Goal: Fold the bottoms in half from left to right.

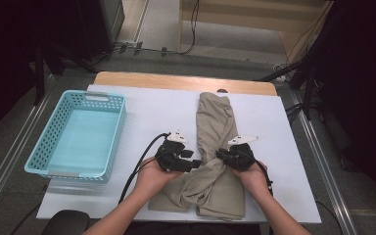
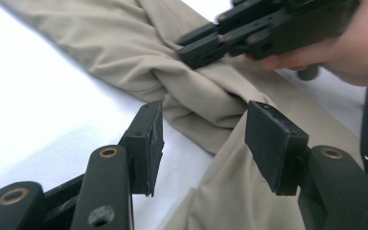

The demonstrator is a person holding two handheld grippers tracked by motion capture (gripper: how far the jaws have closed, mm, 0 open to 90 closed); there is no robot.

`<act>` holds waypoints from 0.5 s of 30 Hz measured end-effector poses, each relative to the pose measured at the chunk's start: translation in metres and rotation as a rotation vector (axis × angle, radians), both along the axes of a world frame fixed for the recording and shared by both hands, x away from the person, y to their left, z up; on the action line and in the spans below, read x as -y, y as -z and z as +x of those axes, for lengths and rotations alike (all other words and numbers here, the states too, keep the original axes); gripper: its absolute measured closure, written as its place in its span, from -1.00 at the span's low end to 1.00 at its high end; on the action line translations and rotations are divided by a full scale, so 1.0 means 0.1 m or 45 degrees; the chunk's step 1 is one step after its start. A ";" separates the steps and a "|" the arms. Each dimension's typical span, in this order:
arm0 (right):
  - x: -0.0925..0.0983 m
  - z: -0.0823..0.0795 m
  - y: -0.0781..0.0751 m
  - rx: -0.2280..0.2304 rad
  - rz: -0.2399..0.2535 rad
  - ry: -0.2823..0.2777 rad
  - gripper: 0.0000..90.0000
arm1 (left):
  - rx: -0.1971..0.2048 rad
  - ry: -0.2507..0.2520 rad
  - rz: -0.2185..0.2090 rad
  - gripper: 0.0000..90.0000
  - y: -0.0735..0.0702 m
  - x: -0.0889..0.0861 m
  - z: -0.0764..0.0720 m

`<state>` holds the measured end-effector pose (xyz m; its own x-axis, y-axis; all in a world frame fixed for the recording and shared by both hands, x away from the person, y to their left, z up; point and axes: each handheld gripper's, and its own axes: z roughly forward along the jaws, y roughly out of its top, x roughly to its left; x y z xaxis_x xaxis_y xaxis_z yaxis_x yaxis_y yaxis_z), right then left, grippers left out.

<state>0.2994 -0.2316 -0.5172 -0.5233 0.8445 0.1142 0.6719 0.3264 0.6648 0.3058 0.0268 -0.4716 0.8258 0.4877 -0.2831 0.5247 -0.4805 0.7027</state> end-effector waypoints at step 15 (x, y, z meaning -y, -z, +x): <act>0.42 -0.19 -0.21 -0.004 0.086 0.043 0.86 | 0.020 -0.059 0.036 0.07 0.11 0.04 0.14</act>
<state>0.2802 -0.2737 -0.4959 -0.4939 0.8522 0.1728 0.6838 0.2579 0.6826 0.3199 0.0226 -0.4829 0.8066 0.5330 -0.2555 0.5355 -0.4760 0.6976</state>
